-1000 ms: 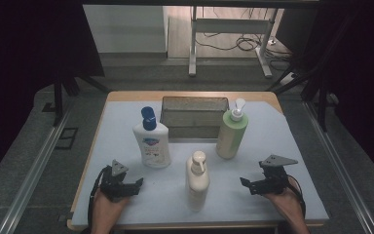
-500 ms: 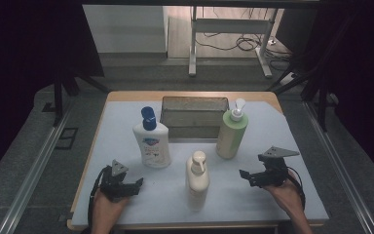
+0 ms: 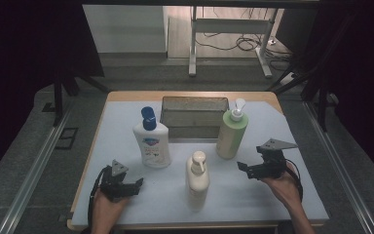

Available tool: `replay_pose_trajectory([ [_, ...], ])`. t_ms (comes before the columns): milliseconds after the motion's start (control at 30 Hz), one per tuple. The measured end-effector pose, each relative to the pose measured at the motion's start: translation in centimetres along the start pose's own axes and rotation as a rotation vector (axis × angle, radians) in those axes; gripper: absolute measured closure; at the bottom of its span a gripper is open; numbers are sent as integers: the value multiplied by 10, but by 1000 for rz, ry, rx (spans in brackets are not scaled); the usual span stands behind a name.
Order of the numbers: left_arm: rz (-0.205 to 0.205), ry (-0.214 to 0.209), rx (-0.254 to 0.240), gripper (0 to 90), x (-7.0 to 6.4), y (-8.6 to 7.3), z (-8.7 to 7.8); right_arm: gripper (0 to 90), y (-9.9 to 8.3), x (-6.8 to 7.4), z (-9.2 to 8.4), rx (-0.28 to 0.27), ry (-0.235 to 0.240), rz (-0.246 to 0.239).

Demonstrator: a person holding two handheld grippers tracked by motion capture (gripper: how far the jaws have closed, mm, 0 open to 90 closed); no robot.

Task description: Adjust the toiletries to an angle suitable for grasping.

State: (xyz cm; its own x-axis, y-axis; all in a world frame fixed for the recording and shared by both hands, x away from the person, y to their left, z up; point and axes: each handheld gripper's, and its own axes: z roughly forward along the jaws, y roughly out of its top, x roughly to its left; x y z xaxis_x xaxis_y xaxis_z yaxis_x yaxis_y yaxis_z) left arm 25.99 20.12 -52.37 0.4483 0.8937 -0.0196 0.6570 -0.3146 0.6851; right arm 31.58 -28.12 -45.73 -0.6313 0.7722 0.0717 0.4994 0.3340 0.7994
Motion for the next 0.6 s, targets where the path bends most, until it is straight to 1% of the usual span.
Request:
replay_pose_trajectory([
  [167,0,0,0,149,0,0,0,0,9,-1,3,-13,-3,-1],
  [233,-1,0,-1,149,0,0,0,0,13,-2,4,-15,4,6],
  [400,0,-1,1,148,0,0,0,0,23,-1,8,-18,9,2],
  [600,0,0,0,148,0,0,0,0,34,0,12,-23,0,-14],
])
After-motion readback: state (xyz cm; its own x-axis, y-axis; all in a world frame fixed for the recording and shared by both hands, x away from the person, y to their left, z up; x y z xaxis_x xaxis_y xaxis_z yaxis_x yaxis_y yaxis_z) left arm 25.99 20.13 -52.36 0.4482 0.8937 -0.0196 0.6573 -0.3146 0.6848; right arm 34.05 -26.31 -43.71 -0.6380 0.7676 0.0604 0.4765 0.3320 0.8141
